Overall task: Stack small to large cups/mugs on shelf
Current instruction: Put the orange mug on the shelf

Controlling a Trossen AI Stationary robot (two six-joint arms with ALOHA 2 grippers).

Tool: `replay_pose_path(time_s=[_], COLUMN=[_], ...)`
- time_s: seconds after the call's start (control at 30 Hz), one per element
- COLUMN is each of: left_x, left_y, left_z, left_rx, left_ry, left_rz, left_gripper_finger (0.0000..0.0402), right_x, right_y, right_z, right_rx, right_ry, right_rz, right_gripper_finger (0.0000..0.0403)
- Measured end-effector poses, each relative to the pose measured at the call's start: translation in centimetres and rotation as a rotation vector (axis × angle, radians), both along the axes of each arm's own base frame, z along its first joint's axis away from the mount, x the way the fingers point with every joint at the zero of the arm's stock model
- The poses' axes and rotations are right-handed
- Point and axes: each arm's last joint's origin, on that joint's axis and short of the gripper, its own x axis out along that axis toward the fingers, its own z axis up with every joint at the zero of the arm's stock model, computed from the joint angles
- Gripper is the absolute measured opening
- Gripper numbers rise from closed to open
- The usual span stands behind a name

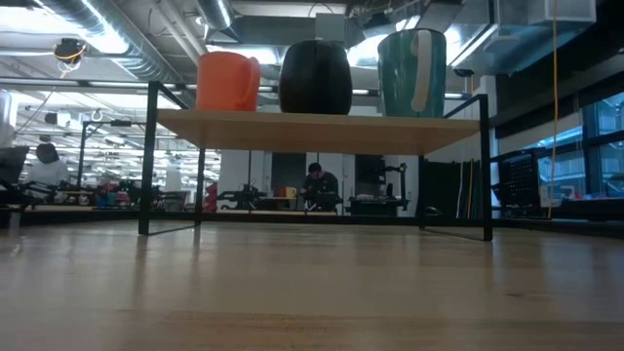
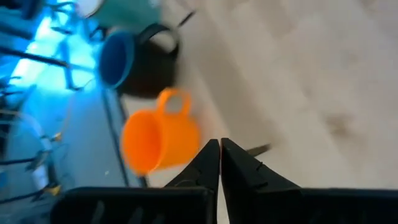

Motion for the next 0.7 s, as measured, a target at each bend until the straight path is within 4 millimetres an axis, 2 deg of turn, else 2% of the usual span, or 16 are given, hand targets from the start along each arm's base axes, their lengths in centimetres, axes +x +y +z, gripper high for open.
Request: replay_pose_path(time_s=[0.07, 0.3, 0.57, 0.7], left_x=[-1.1, -3.6, -3.5, -3.1], left_y=[1.2, 4.5, 5.9, 6.3], left_z=[-0.2, -2.1, -5.8, -7.2], left_rx=[0.021, 0.066, 0.17, 0.247], left_ry=[-0.031, -0.06, -0.026, -0.017], left_rz=[0.026, 0.137, 0.231, 0.265], left_gripper_finger=[0.0009, 0.0009, 0.0009, 0.0009], right_x=[0.7, 3.3, 5.2, 5.6], right_y=[0.2, 1.1, 1.1, 1.2], right_z=[-1.8, -5.8, -9.3, -10.2], right_rx=[0.026, -0.005, -0.146, -0.159], right_ry=[0.056, 0.134, 0.152, 0.143], right_rz=[-0.026, -0.07, -0.271, -0.325], right_gripper_finger=[0.001, 0.0003, 0.0002, 0.0002])
